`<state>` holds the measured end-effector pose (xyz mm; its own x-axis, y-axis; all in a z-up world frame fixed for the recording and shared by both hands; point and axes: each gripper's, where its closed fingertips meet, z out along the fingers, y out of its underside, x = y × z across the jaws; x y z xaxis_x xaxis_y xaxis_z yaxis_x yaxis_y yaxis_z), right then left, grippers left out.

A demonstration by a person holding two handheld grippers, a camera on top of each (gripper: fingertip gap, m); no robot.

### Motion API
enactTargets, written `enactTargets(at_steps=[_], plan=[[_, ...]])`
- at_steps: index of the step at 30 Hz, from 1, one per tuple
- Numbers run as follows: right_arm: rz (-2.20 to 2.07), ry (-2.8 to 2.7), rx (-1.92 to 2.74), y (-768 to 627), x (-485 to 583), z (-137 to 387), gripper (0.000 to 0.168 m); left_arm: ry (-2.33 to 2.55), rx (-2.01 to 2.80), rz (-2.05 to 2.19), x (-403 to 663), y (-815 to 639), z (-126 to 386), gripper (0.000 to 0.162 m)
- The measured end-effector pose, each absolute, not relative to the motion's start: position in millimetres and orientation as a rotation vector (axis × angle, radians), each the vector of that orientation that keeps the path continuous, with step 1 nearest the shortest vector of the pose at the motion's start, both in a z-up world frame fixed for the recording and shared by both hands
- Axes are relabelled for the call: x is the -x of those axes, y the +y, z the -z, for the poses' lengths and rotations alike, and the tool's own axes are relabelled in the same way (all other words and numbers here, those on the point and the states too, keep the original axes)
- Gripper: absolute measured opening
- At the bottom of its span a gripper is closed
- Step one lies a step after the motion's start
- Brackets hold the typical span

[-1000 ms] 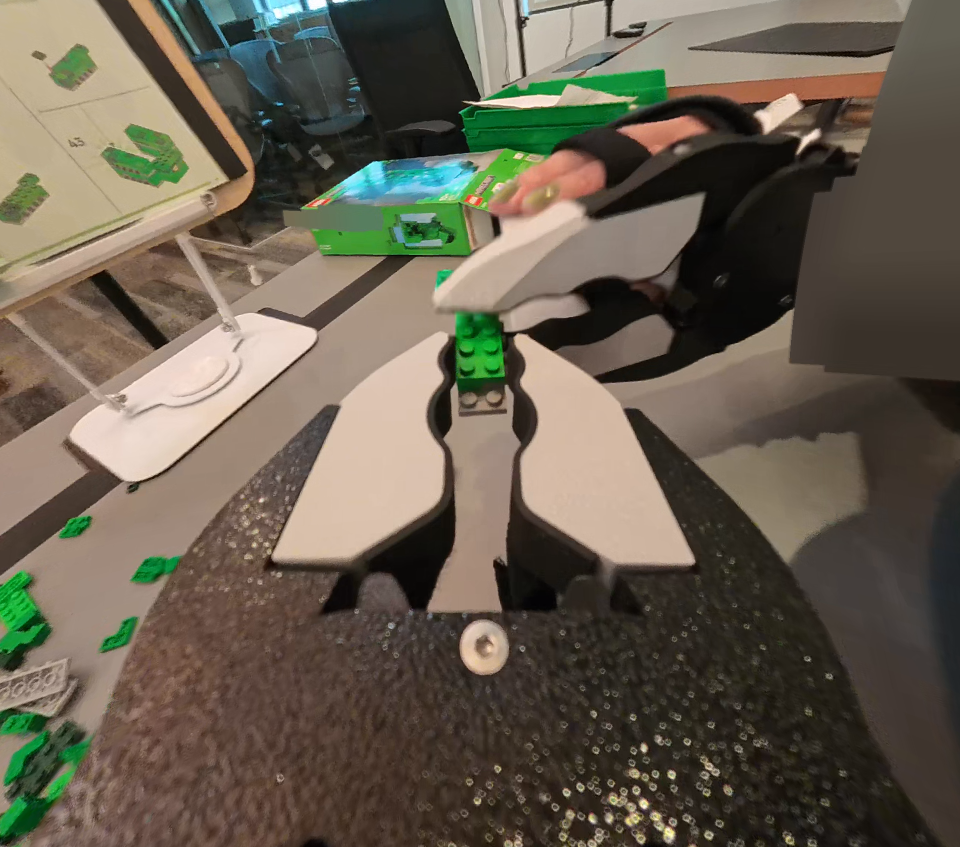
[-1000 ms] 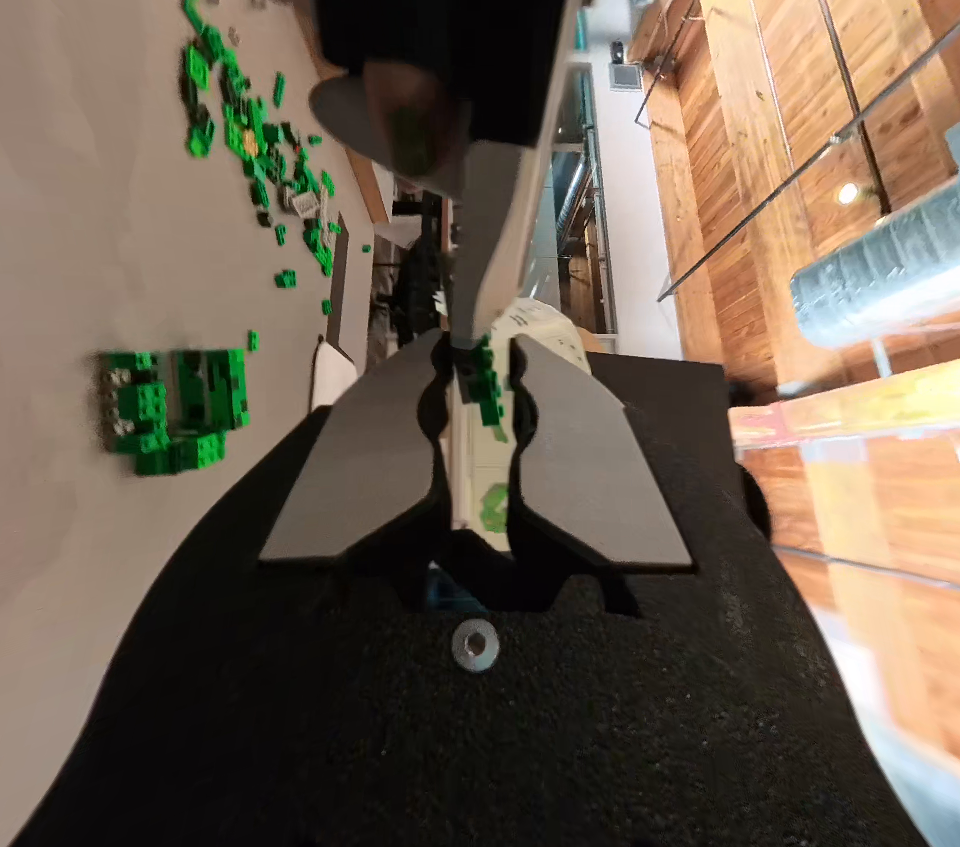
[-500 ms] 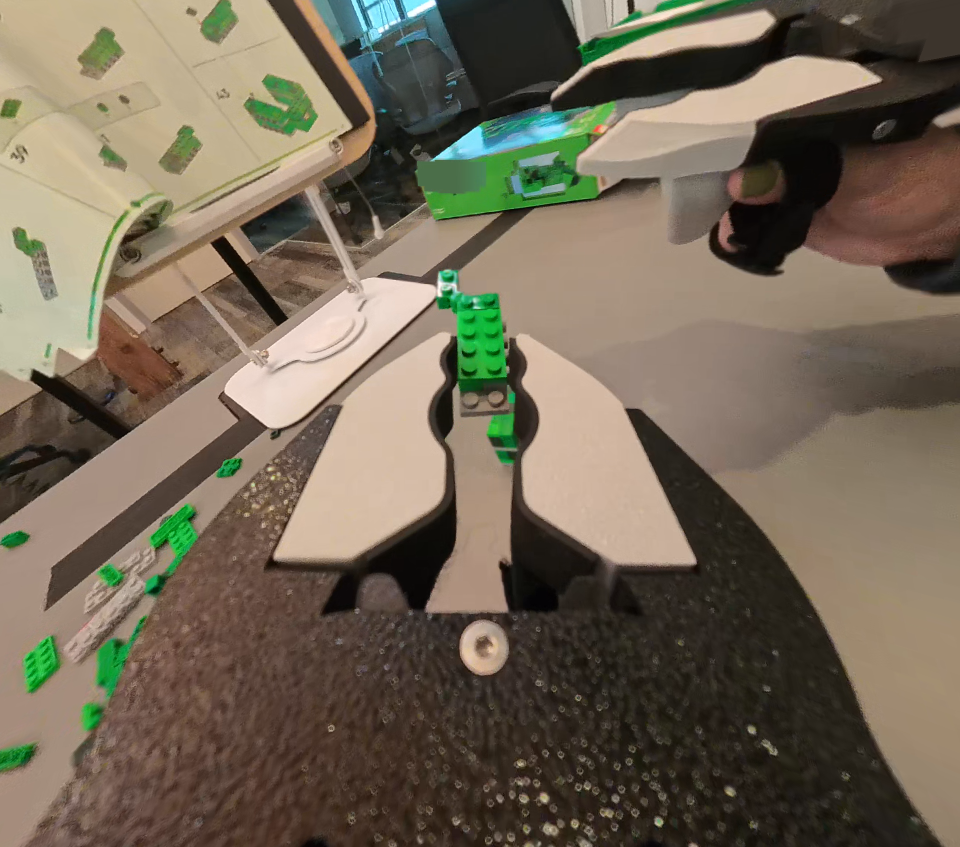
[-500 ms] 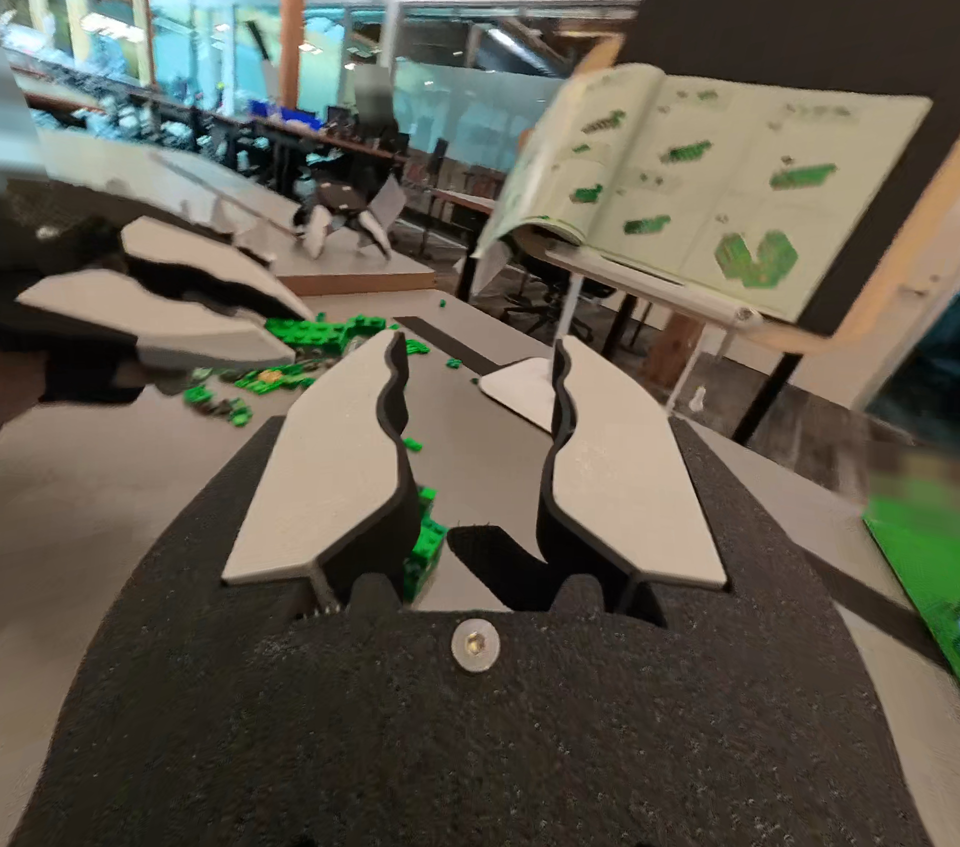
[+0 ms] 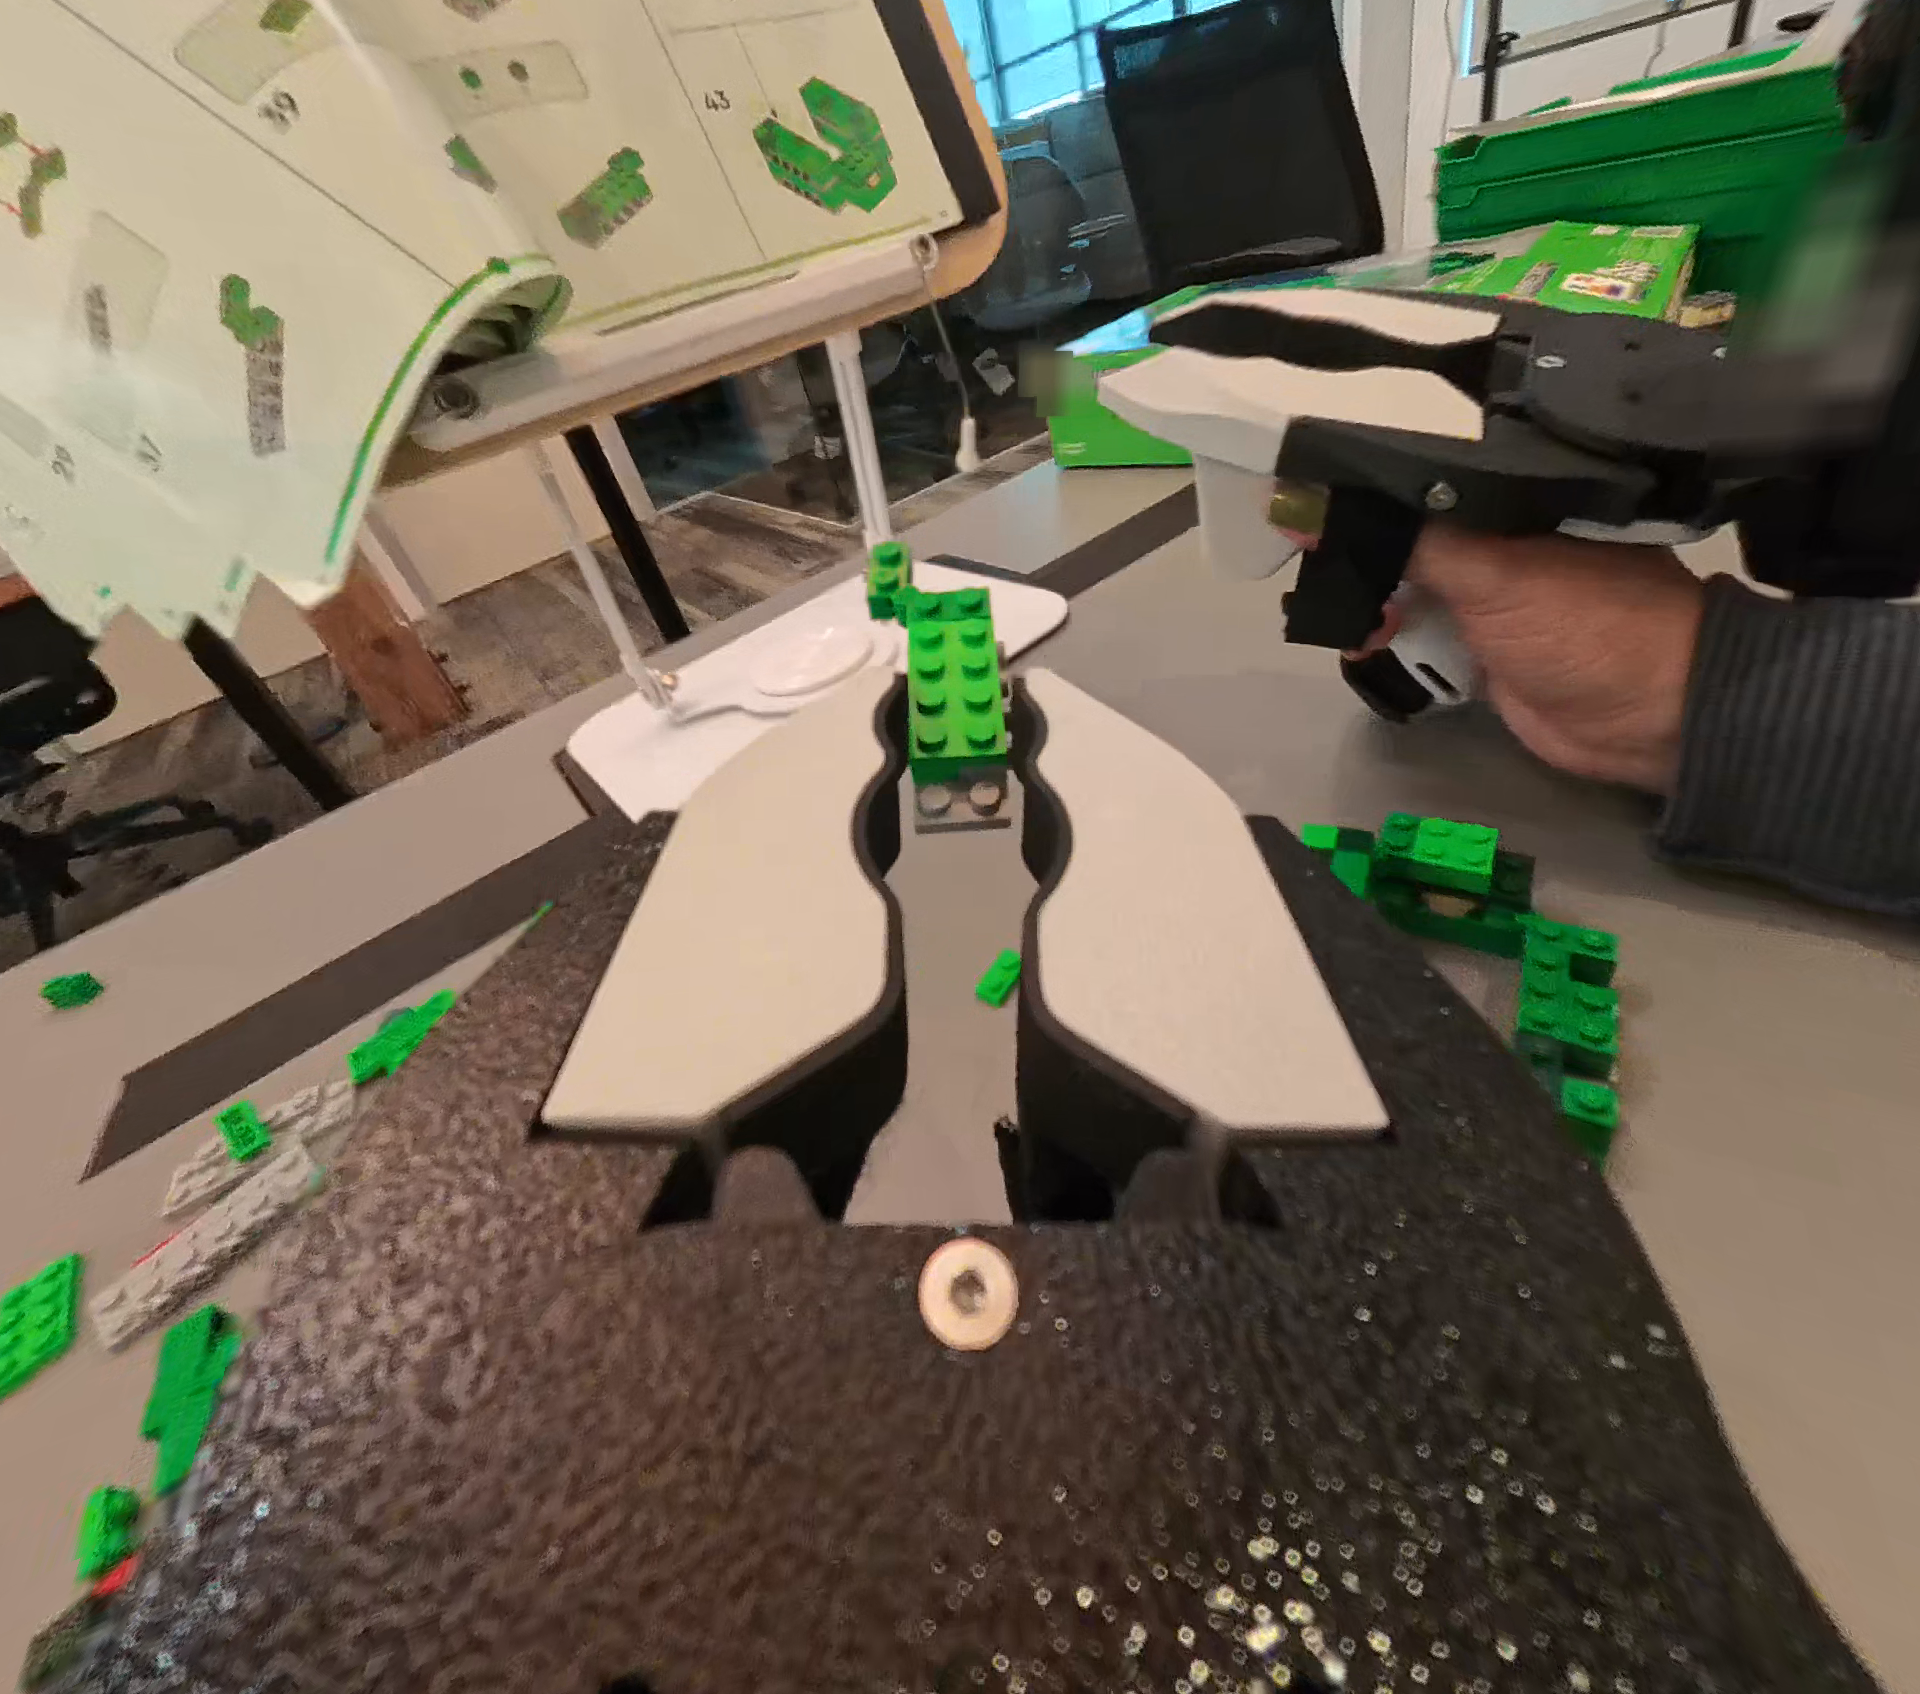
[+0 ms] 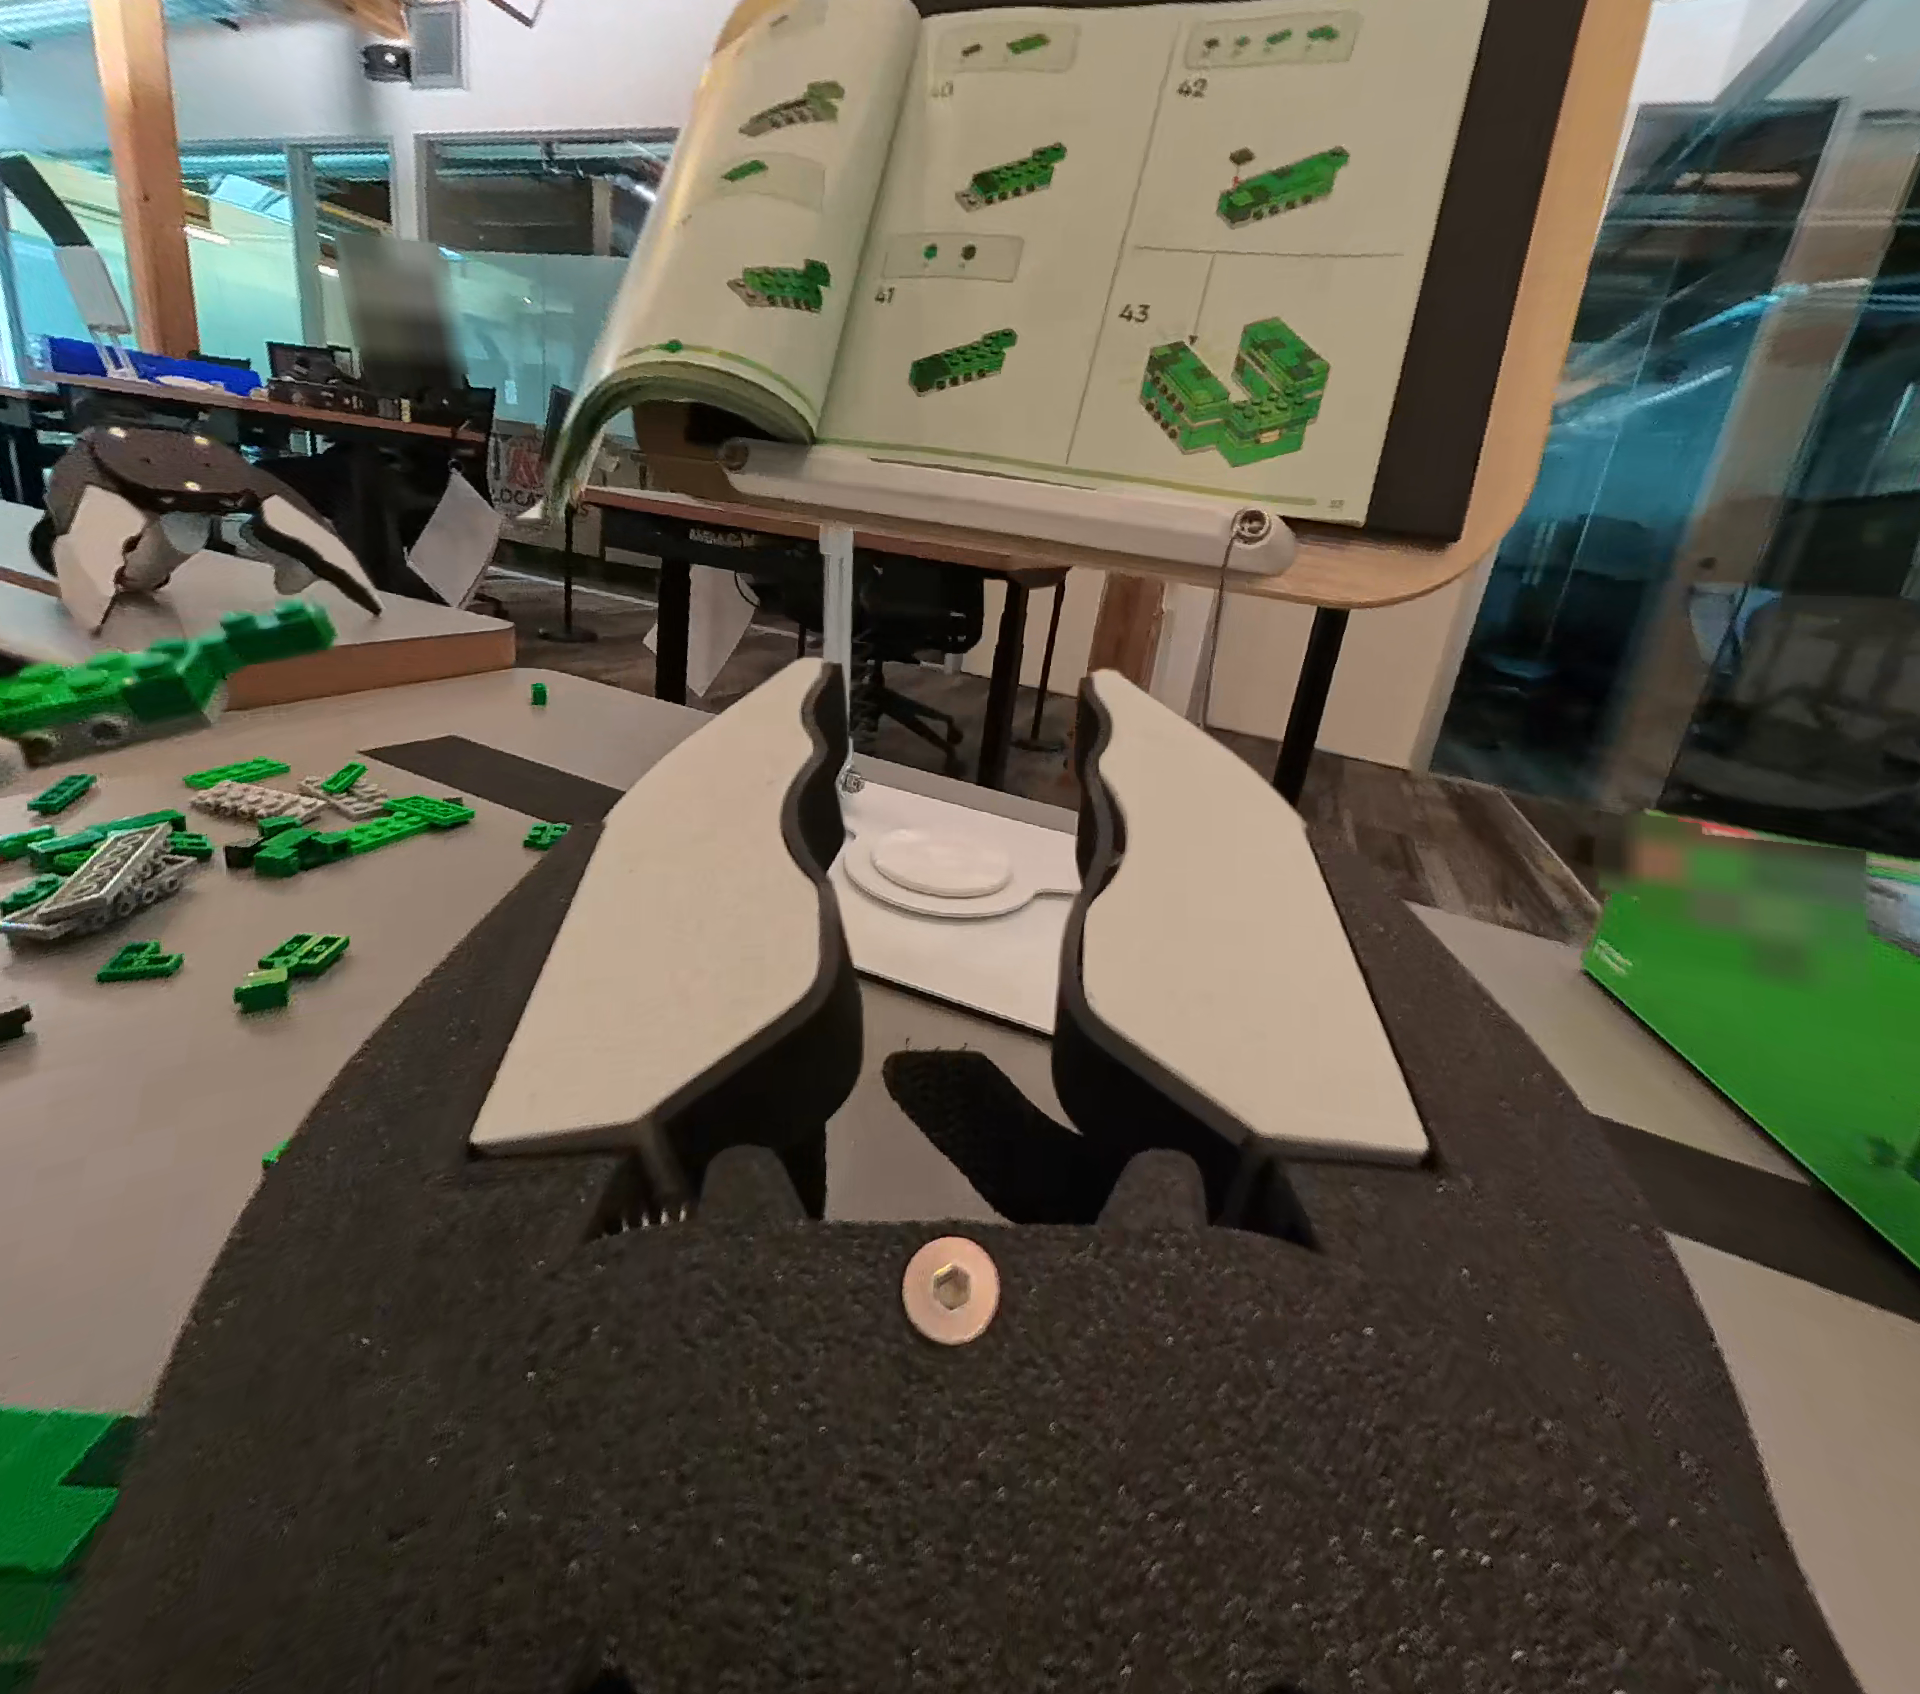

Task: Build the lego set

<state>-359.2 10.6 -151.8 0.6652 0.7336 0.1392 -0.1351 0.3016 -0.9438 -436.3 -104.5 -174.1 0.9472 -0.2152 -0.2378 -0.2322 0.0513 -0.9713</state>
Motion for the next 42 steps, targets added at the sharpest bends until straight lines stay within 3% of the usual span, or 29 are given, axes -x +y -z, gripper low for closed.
enactTargets(at_steps=[5,11,13,15,21,30,42], plan=[[-0.616,-0.709,1.107,3.8,370.1,157.3,0.039,0.307,1.522,0.154,422.4,-103.3,175.0,0.018],[-0.642,-0.747,1.129,0.1,375.1,160.3,0.034,0.347,1.561,0.071,414.9,-100.8,182.2,0.018],[-0.594,-0.761,1.142,0.5,377.2,155.7,0.024,0.354,1.570,0.036,418.5,-100.0,183.3,0.018],[-0.544,-0.792,1.099,3.0,392.0,136.3,0.000,0.348,1.586,0.007,425.5,-100.0,184.8,0.018],[-0.433,-0.949,1.106,50.9,486.2,87.0,0.000,0.280,1.567,0.021,441.9,-102.1,178.9,0.018],[-0.320,-1.014,1.199,75.3,556.5,99.5,0.000,0.196,1.552,0.068,459.4,-105.2,172.7,0.018],[-0.189,-1.110,1.145,62.2,554.9,97.9,0.000,0.204,1.565,0.087,456.3,-104.1,174.8,0.018]])
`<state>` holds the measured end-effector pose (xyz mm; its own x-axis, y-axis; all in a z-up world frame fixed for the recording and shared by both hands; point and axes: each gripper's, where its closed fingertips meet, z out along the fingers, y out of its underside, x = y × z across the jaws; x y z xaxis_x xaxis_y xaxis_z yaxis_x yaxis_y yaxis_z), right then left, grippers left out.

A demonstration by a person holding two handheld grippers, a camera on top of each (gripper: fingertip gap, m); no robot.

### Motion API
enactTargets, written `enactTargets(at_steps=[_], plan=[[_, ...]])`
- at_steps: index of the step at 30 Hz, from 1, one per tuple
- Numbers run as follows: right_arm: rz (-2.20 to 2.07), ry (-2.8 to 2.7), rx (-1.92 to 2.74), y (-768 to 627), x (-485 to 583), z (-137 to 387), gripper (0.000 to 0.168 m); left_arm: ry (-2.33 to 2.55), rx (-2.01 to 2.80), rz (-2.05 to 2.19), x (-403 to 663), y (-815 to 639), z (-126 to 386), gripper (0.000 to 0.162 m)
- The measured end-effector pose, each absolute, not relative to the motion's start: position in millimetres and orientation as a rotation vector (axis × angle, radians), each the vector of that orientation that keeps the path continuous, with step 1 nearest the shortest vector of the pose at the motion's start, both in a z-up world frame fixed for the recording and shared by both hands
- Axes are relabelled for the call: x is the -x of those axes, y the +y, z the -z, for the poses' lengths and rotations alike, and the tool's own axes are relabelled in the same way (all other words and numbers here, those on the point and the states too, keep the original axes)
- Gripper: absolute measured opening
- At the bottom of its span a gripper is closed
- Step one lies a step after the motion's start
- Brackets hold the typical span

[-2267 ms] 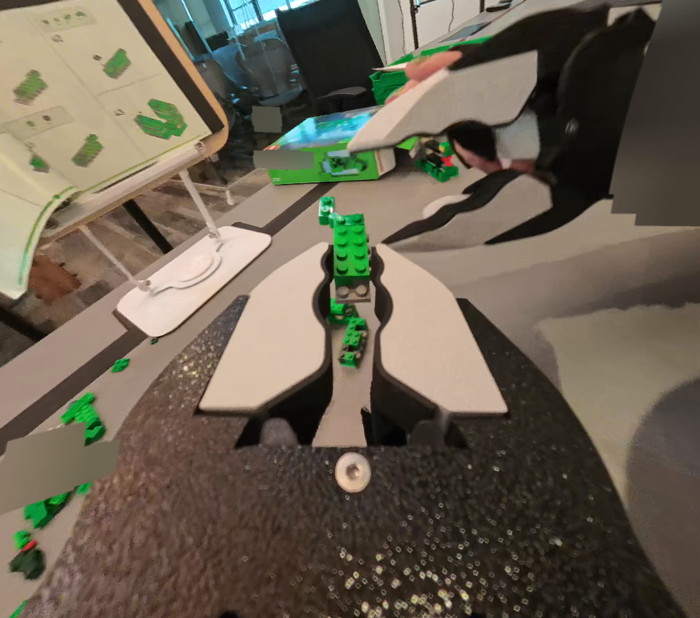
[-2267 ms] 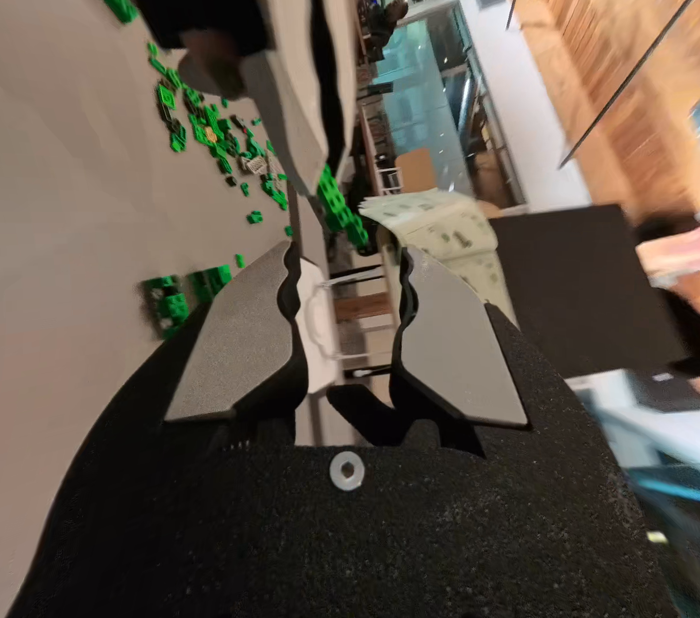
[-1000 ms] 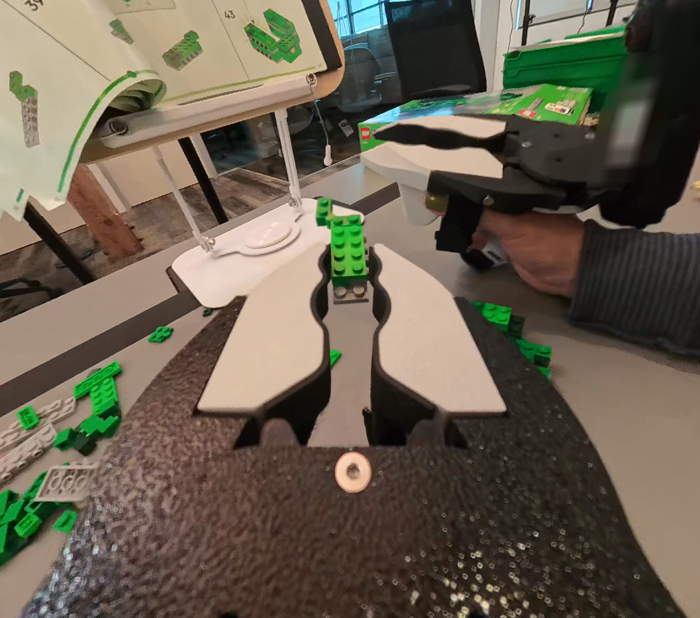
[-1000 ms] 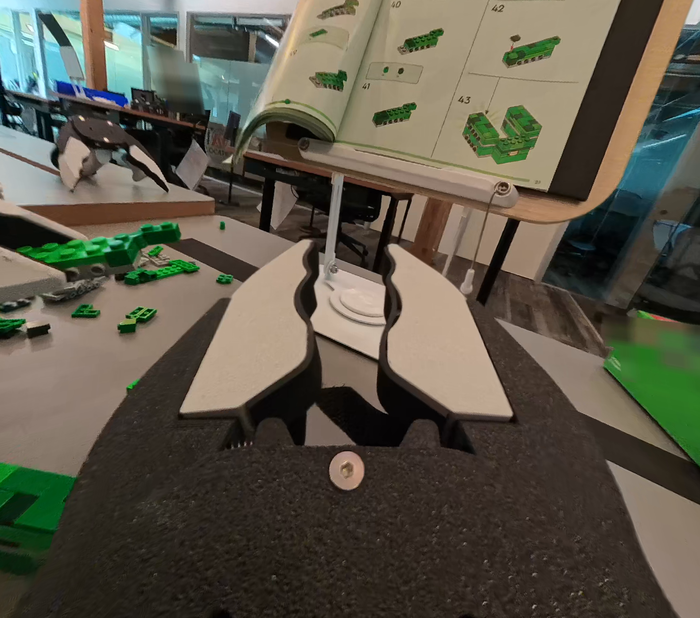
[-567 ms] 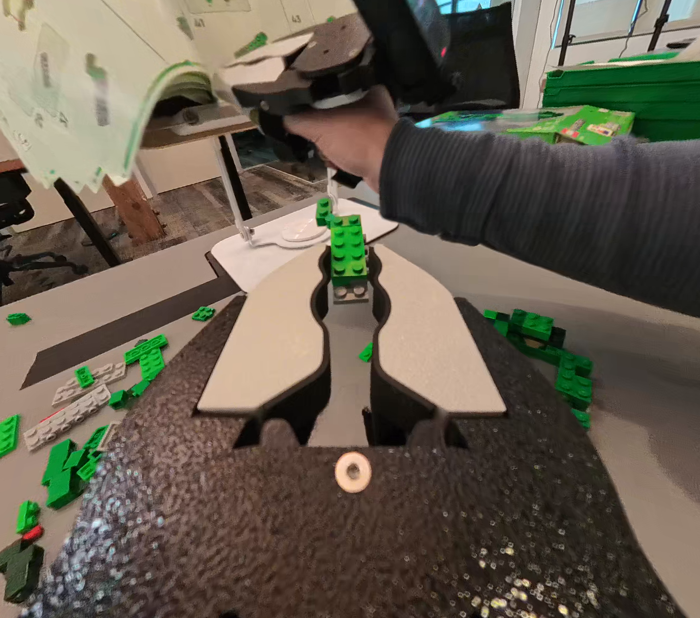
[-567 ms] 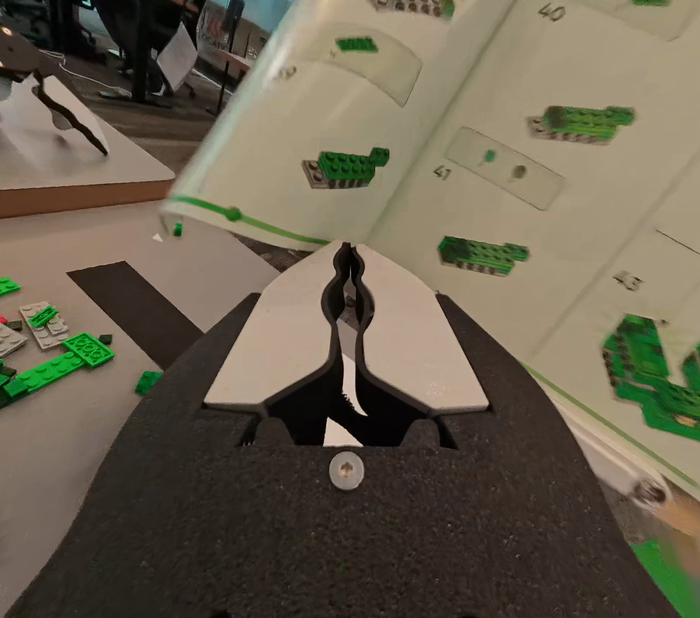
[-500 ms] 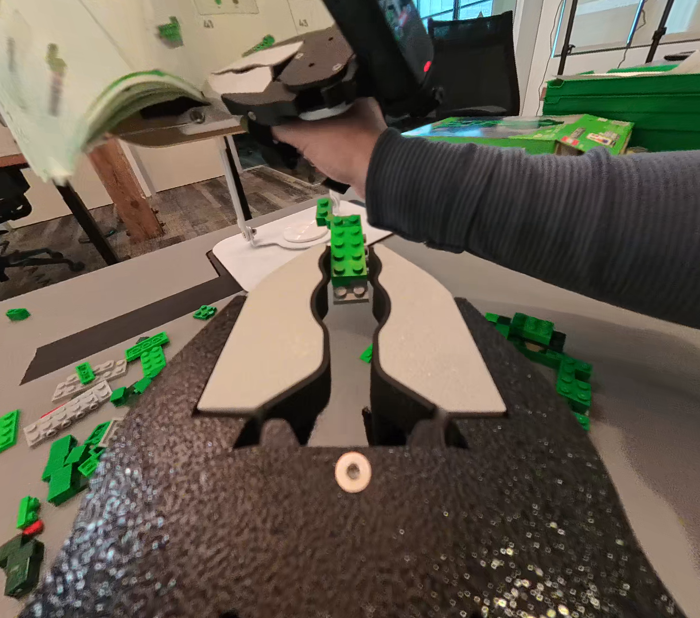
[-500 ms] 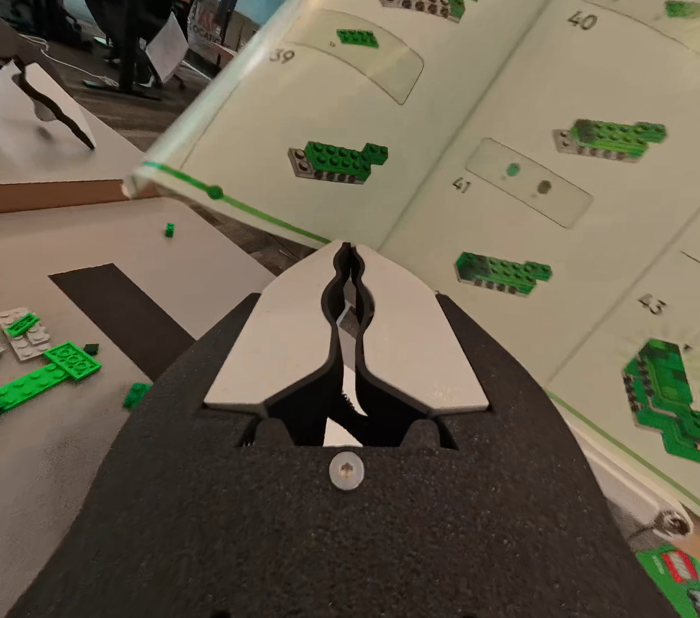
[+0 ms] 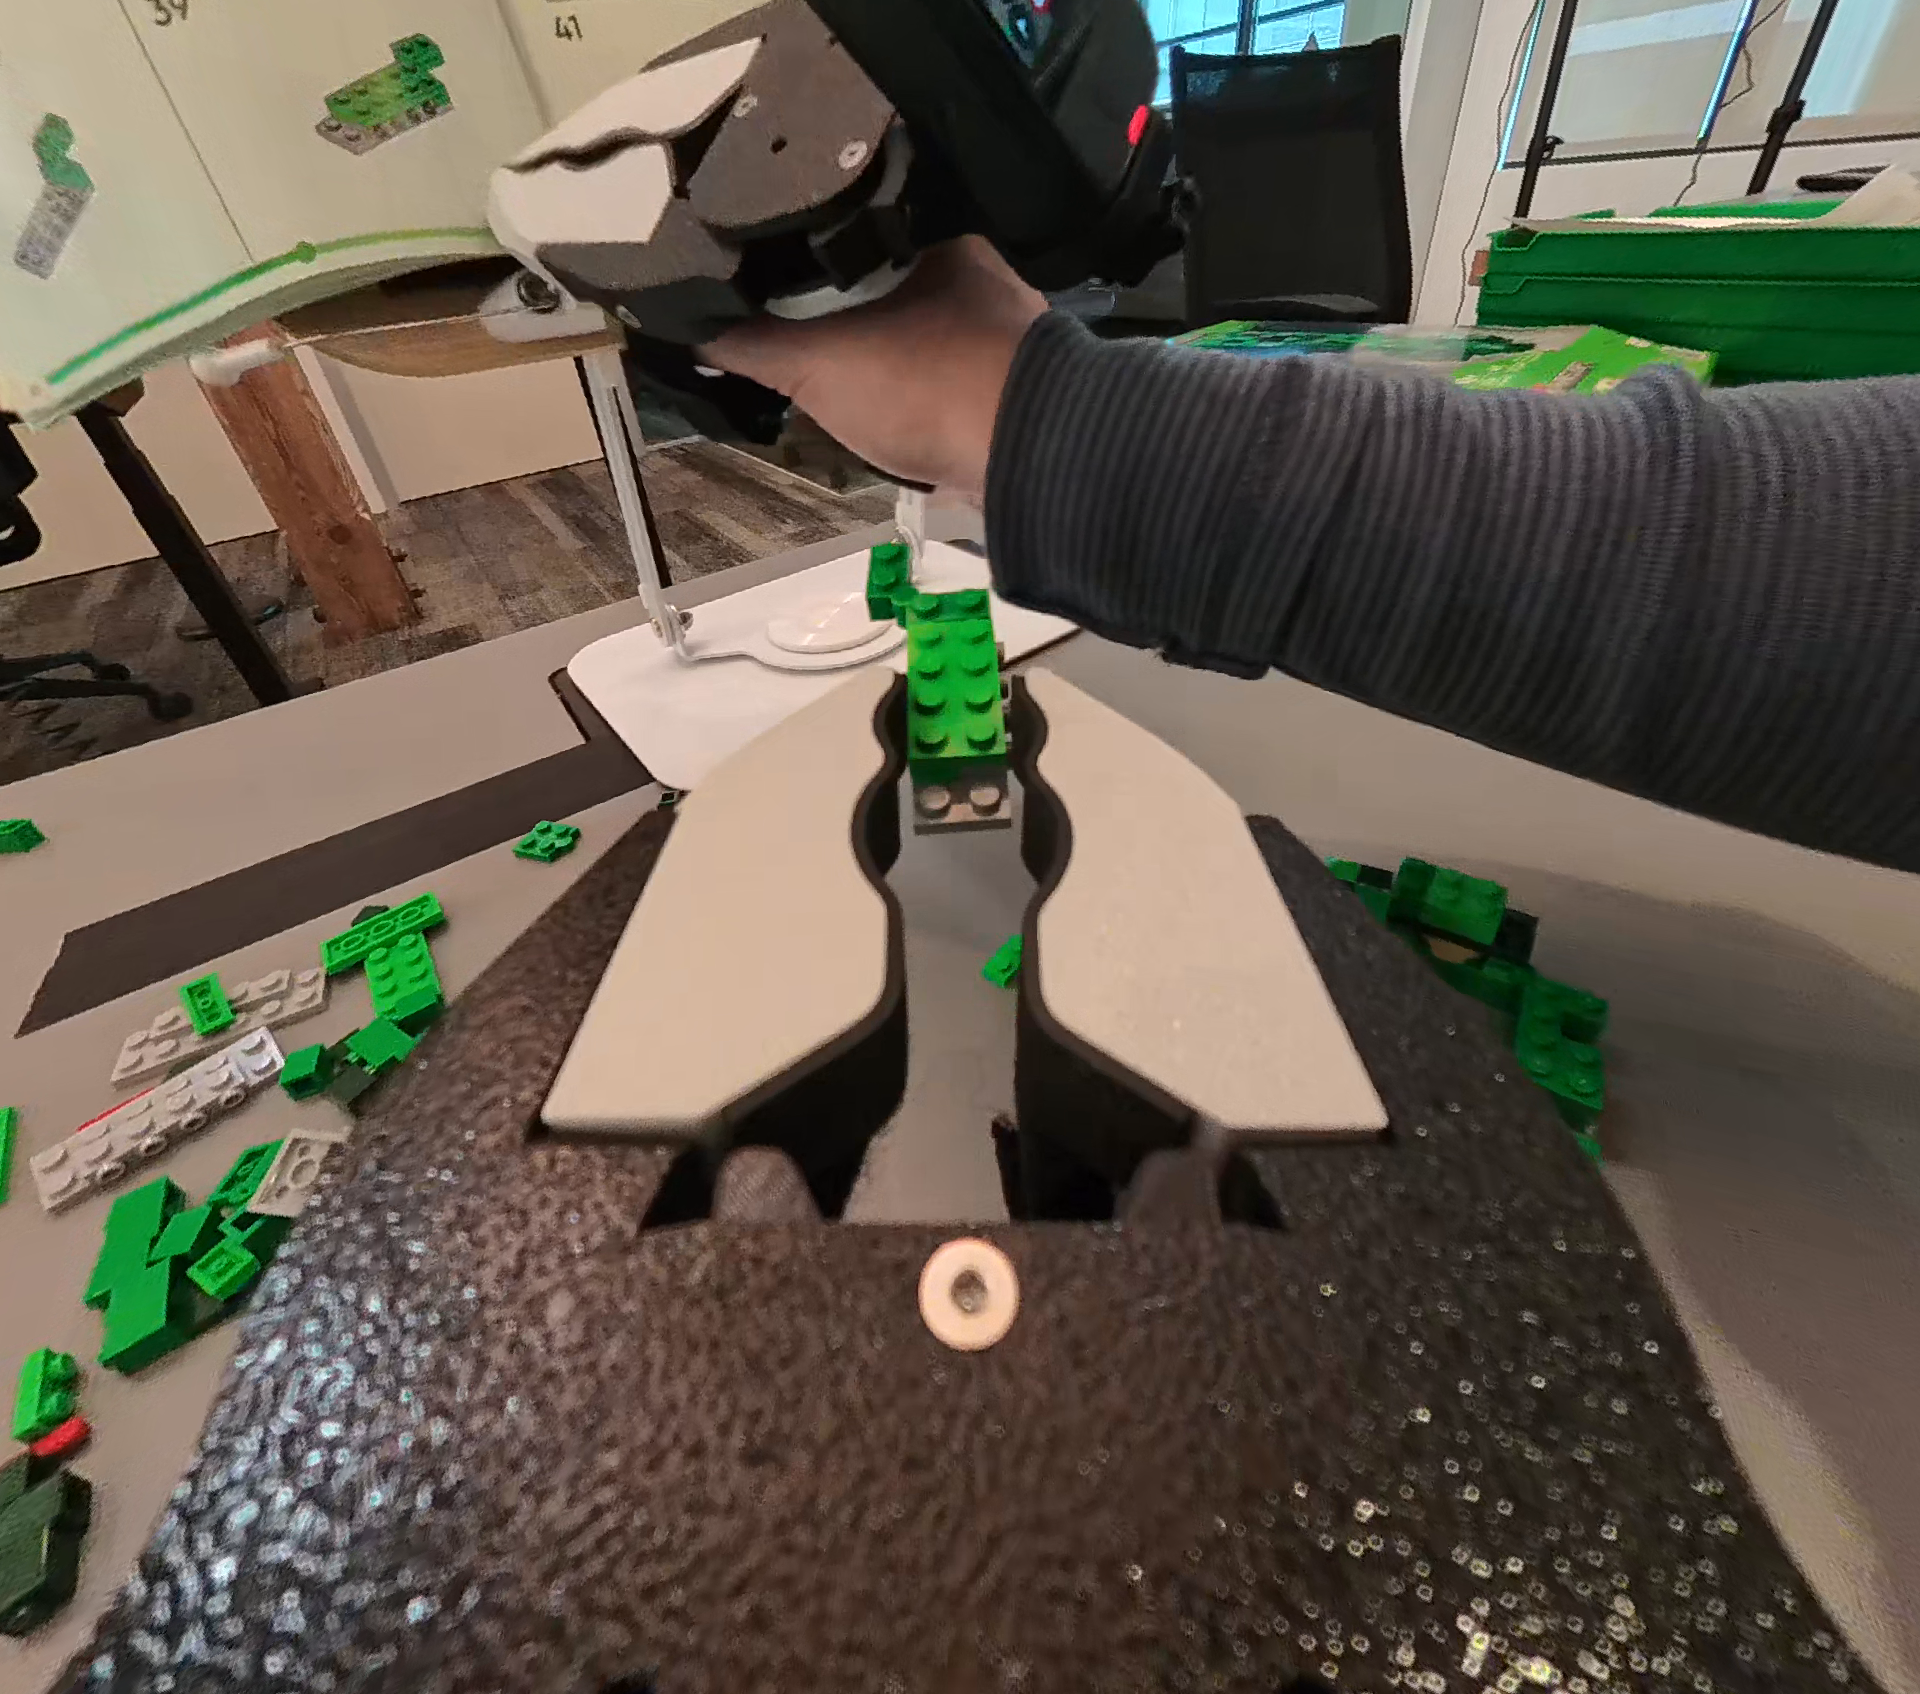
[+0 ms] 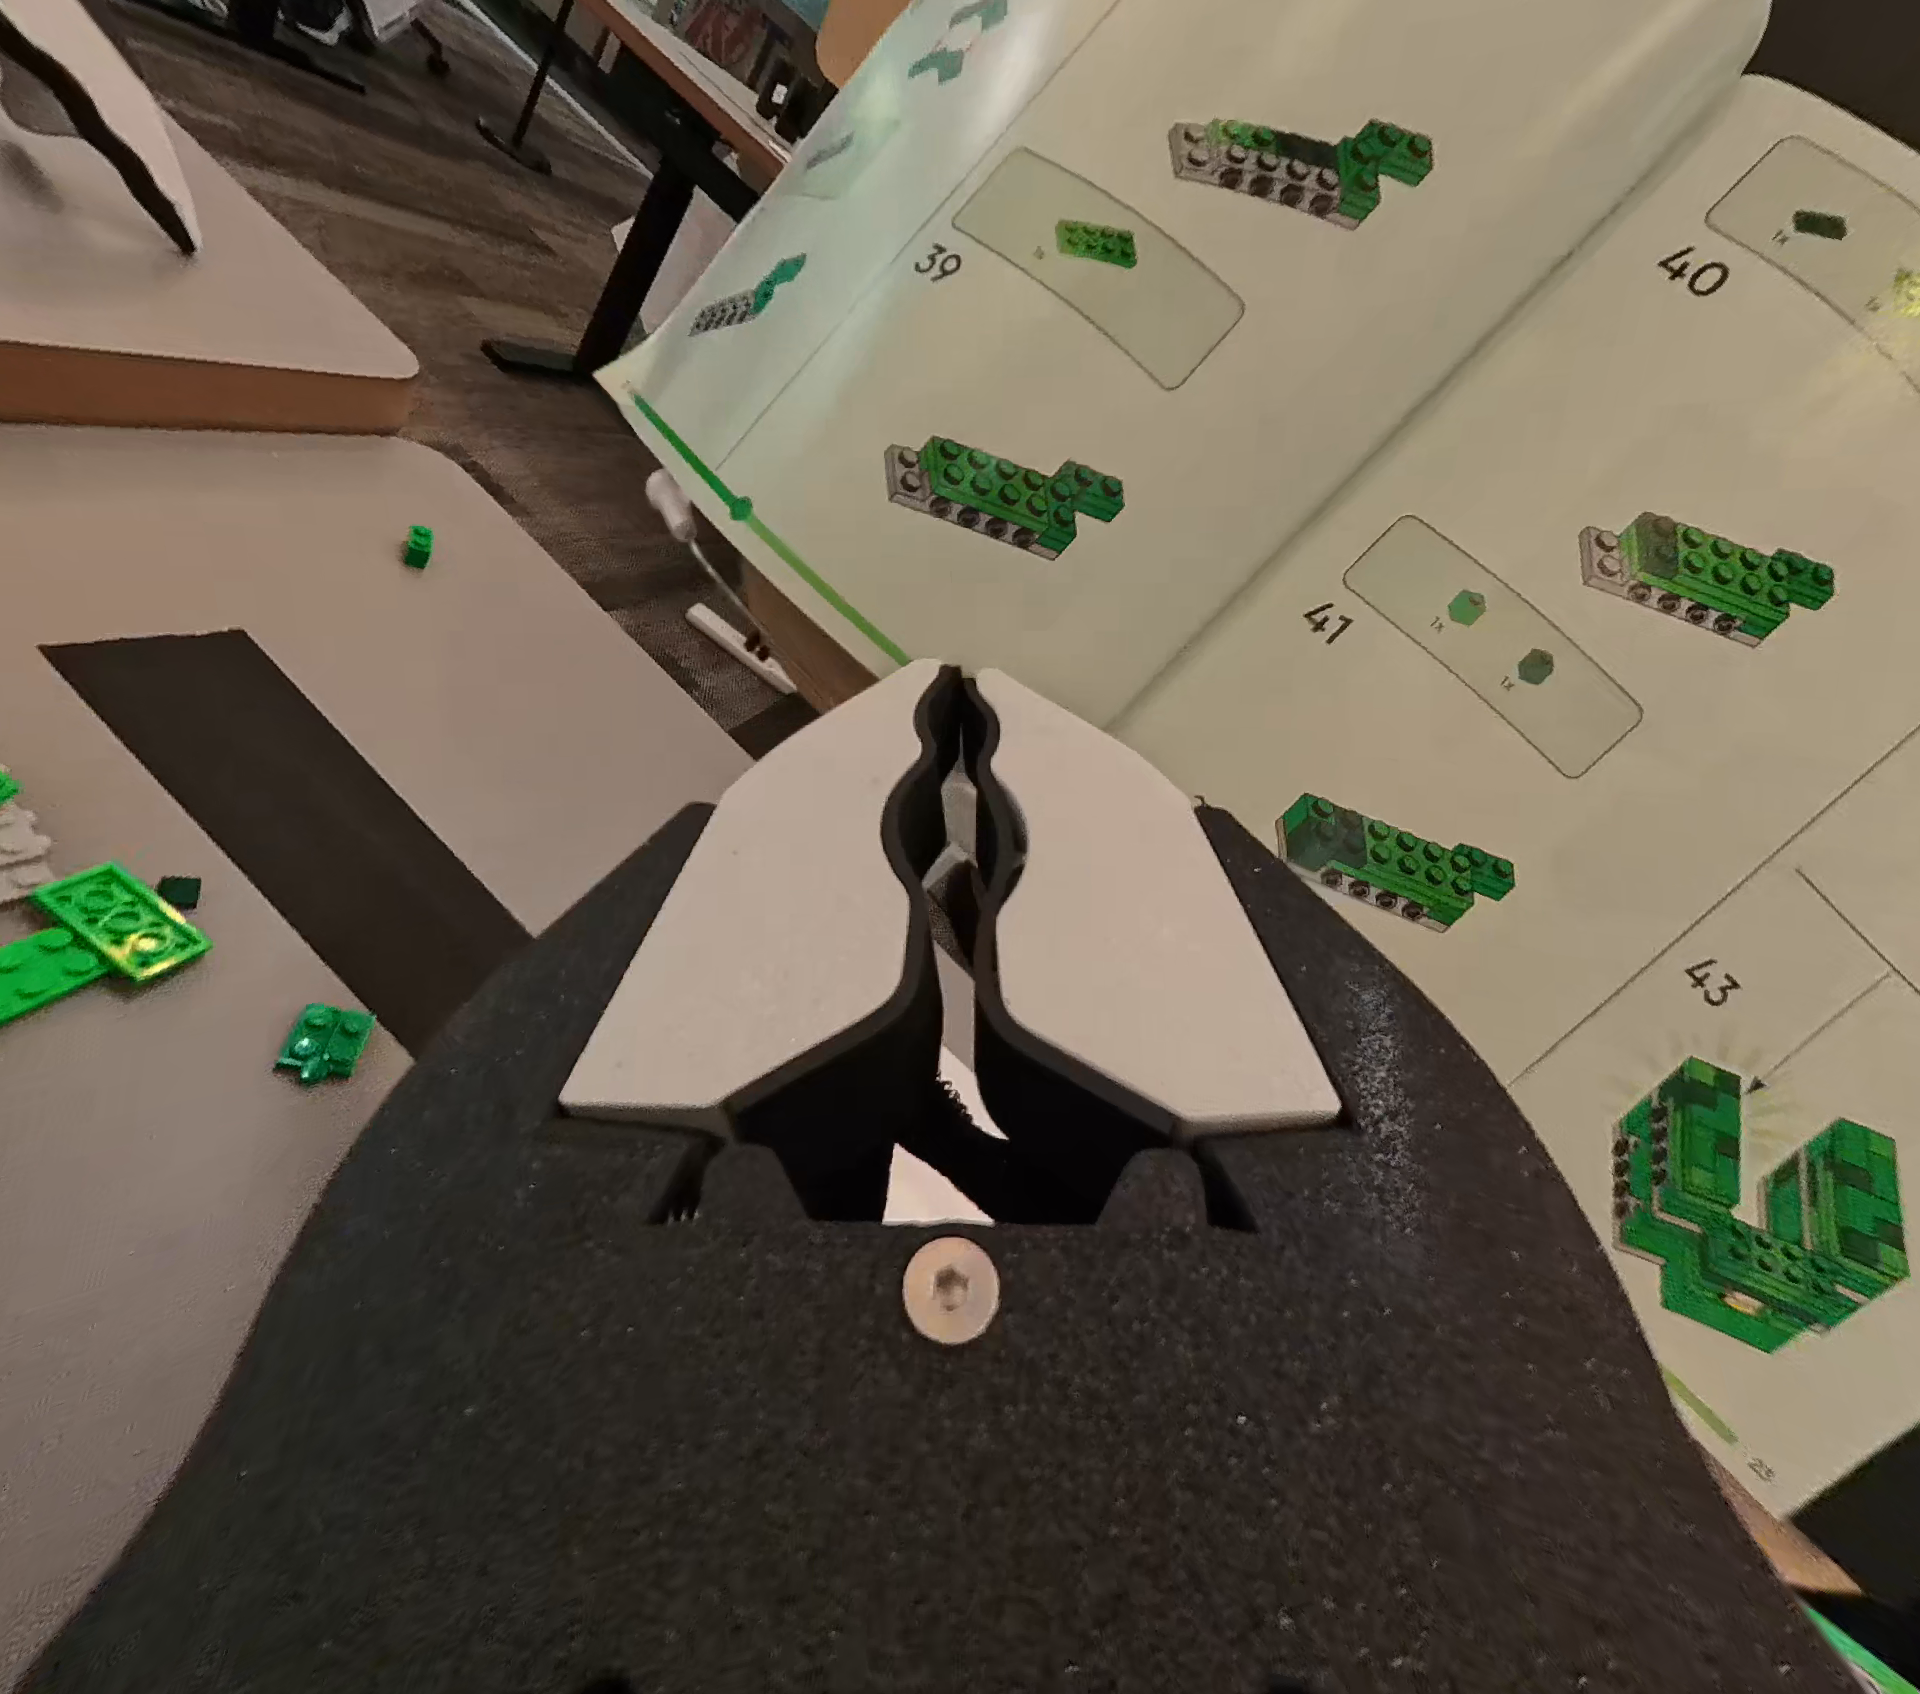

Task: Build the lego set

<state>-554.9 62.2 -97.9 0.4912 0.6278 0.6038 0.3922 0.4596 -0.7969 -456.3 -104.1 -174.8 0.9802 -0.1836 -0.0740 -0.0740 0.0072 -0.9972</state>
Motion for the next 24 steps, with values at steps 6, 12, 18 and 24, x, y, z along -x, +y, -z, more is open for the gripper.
enactTargets(at_steps=[6,12,18,24], plan=[[-0.180,-1.122,1.140,57.1,547.2,101.2,0.000,0.204,1.568,0.097,455.6,-103.9,175.2,0.018],[-0.199,-1.112,1.149,51.9,535.3,99.9,0.000,0.208,1.573,0.099,455.1,-103.7,176.2,0.018],[-0.332,-1.055,1.199,33.9,495.4,104.9,0.000,0.209,1.575,0.109,453.7,-103.5,176.5,0.018],[-0.436,-0.916,1.215,14.4,426.8,126.6,0.000,0.228,1.588,0.097,450.5,-102.0,179.3,0.018]])
